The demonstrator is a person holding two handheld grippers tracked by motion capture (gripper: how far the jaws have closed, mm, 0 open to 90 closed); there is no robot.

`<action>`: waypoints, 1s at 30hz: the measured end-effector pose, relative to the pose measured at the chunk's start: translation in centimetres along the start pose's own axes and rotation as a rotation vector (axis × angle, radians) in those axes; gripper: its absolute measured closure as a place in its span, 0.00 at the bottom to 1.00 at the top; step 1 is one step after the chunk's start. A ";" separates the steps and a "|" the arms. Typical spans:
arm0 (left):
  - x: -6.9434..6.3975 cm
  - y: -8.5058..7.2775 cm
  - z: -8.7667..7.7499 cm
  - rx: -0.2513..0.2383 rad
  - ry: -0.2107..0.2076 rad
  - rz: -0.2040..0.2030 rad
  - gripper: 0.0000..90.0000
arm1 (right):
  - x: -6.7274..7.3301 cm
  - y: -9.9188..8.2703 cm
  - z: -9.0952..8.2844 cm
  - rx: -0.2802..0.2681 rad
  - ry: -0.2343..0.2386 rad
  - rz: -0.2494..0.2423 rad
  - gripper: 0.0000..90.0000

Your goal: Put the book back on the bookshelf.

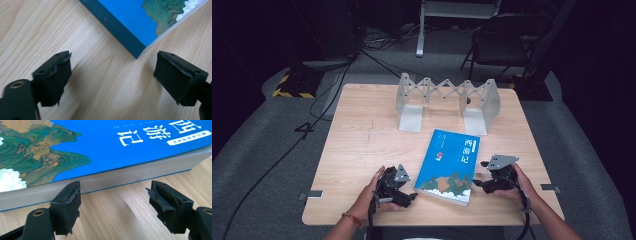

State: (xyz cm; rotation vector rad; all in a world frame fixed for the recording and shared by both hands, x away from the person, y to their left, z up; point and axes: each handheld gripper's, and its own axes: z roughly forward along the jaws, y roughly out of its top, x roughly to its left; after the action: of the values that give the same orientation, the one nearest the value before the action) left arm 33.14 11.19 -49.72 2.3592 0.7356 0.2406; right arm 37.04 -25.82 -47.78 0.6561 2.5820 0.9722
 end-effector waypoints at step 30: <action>-2.9 2.3 -1.0 -0.078 -0.041 0.084 0.20 | 1.2 0.3 0.3 0.026 0.046 -0.034 0.28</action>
State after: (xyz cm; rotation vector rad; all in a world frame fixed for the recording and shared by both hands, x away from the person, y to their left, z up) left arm 31.40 8.66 -47.42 2.3168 0.5978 0.2517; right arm 36.25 -24.81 -47.94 0.6007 2.6408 0.9554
